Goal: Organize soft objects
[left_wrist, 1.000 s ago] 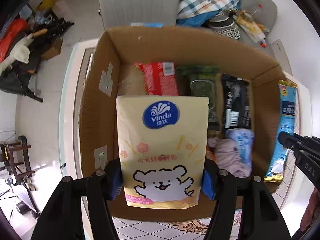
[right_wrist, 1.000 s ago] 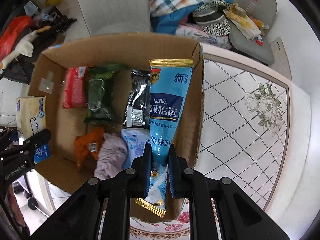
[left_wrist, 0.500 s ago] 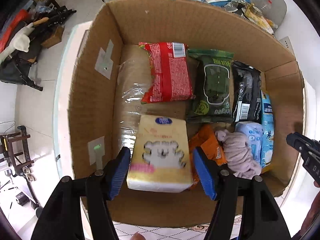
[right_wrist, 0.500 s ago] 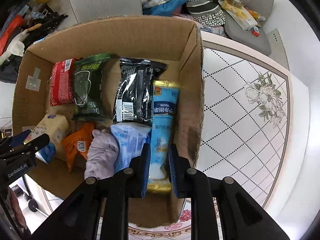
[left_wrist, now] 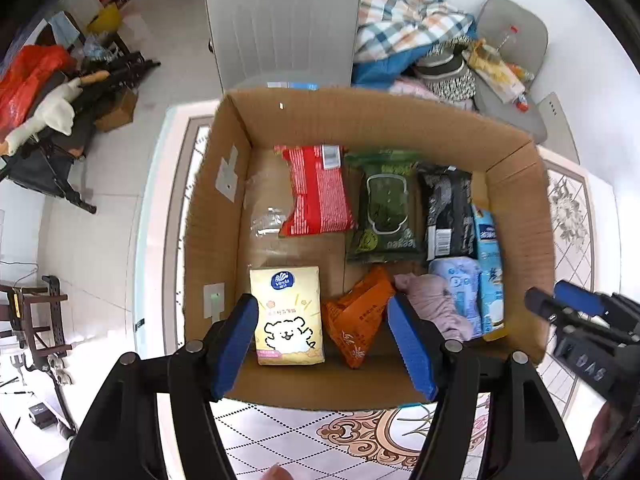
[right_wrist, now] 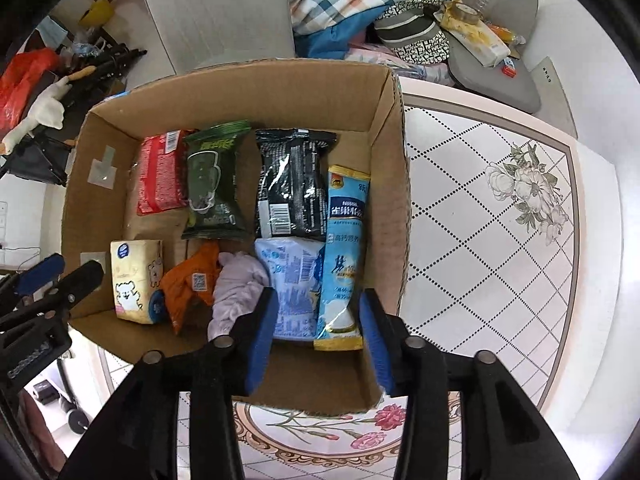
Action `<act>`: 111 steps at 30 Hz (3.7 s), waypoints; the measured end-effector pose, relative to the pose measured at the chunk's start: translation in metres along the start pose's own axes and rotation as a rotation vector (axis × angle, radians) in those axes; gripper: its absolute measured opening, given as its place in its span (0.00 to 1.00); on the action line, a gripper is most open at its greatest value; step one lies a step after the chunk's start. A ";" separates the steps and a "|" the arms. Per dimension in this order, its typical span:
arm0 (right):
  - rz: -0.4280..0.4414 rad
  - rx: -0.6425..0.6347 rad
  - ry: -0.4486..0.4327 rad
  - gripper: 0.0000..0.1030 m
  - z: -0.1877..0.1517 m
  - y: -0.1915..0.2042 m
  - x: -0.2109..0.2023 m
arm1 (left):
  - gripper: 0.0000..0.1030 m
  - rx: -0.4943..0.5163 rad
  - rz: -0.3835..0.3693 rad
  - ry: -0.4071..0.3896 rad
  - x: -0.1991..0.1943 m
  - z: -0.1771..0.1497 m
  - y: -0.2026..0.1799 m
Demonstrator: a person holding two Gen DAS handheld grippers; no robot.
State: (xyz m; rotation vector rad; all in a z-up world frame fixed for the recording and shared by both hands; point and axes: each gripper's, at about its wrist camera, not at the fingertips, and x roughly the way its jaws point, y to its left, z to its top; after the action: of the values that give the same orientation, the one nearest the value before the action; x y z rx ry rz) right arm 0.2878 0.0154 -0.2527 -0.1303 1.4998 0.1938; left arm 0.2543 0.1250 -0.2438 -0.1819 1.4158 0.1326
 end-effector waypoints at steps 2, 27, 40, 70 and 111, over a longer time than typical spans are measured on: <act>0.004 0.004 -0.007 0.55 -0.005 0.002 -0.003 | 0.74 0.000 0.002 -0.020 -0.008 -0.002 0.000; 0.030 0.080 -0.273 0.97 -0.099 -0.018 -0.151 | 0.92 0.021 0.029 -0.283 -0.160 -0.072 -0.027; -0.011 0.041 -0.465 0.97 -0.181 -0.016 -0.271 | 0.92 0.034 0.005 -0.394 -0.252 -0.125 -0.035; -0.033 0.066 -0.535 1.00 -0.212 -0.033 -0.307 | 1.00 0.010 0.041 -0.477 -0.276 -0.151 -0.040; -0.079 0.075 -0.543 1.00 -0.221 -0.033 -0.309 | 1.00 0.002 0.063 -0.474 -0.276 -0.162 -0.028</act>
State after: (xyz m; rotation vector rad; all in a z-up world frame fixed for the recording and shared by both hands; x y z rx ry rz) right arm 0.0603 -0.0765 0.0397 -0.0679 0.9582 0.0976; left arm 0.0614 0.0691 0.0071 -0.0952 0.9491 0.2109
